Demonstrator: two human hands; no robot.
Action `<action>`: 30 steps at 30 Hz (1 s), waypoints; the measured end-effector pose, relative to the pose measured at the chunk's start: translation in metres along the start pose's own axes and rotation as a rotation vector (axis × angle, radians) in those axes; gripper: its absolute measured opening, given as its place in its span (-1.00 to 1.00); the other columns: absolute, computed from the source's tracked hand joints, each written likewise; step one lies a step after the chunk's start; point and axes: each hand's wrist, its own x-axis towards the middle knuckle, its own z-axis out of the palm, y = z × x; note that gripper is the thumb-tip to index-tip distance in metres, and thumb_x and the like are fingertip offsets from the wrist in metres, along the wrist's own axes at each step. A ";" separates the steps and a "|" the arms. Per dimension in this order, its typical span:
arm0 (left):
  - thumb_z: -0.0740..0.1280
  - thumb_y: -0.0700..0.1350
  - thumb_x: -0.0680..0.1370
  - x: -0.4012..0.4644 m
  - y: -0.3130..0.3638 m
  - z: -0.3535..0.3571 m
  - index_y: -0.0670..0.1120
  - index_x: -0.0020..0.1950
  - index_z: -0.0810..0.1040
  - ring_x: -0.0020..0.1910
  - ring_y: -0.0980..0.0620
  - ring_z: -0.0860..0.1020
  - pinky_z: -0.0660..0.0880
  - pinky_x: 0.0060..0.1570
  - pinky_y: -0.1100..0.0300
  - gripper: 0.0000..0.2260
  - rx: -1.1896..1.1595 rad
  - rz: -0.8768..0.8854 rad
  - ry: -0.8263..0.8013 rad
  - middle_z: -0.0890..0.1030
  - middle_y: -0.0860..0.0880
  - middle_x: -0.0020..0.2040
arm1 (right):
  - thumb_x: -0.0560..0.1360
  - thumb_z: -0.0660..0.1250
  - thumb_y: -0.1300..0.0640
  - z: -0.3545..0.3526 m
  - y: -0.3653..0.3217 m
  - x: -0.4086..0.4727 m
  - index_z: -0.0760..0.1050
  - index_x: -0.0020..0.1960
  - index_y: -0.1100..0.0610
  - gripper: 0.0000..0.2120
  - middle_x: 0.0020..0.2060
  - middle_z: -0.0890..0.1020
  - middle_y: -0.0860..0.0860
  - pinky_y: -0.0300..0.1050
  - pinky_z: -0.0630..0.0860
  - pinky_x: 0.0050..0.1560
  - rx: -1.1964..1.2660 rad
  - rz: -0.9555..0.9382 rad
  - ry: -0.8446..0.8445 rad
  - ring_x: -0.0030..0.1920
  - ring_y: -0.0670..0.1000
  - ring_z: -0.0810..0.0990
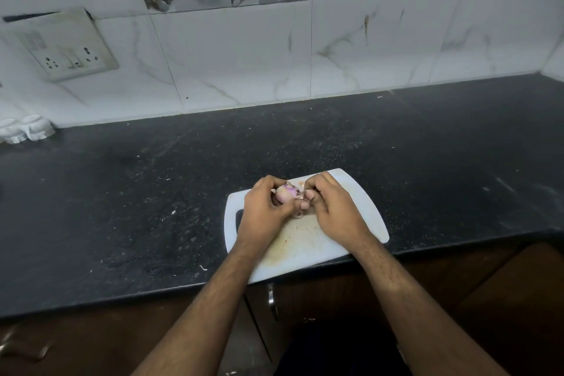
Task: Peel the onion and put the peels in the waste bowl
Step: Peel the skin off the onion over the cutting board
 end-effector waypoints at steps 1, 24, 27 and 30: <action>0.61 0.17 0.30 0.001 -0.002 -0.001 0.08 0.05 0.61 -0.04 0.00 0.68 0.65 -0.04 0.06 -0.60 -0.019 -0.021 0.010 0.70 0.03 0.02 | 0.67 0.20 0.15 0.000 0.001 0.000 0.45 0.01 0.03 -0.90 -0.04 0.50 -0.13 0.16 0.57 -0.07 0.010 0.002 0.009 -0.03 -0.03 0.52; 0.72 -0.11 0.35 -0.003 0.006 -0.005 0.00 0.10 0.54 -0.16 0.29 0.55 0.46 -0.15 0.41 -0.54 -0.060 -0.012 -0.062 0.70 0.07 -0.03 | 0.67 0.29 0.04 -0.002 -0.004 0.000 0.61 0.16 0.05 -0.83 -0.07 0.68 -0.15 -0.34 0.52 -0.09 0.103 0.174 0.120 -0.09 -0.22 0.62; 0.72 -0.15 0.34 -0.003 0.006 -0.005 -0.04 0.10 0.54 -0.16 0.30 0.55 0.44 -0.17 0.43 -0.53 -0.065 0.003 -0.080 0.70 0.03 -0.02 | 0.62 0.37 0.02 -0.002 -0.006 0.001 0.60 0.24 0.02 -0.79 0.05 0.64 -0.16 -0.44 0.48 -0.05 0.133 0.133 0.068 -0.01 -0.23 0.60; 0.72 -0.16 0.35 -0.003 0.004 -0.004 -0.03 0.07 0.55 -0.16 0.27 0.56 0.47 -0.15 0.38 -0.56 -0.095 0.014 -0.103 0.71 0.02 -0.03 | 0.58 0.43 0.06 -0.002 -0.007 0.001 0.61 0.18 -0.04 -0.82 0.05 0.60 -0.18 -0.33 0.53 -0.05 0.124 0.085 0.016 -0.03 -0.15 0.60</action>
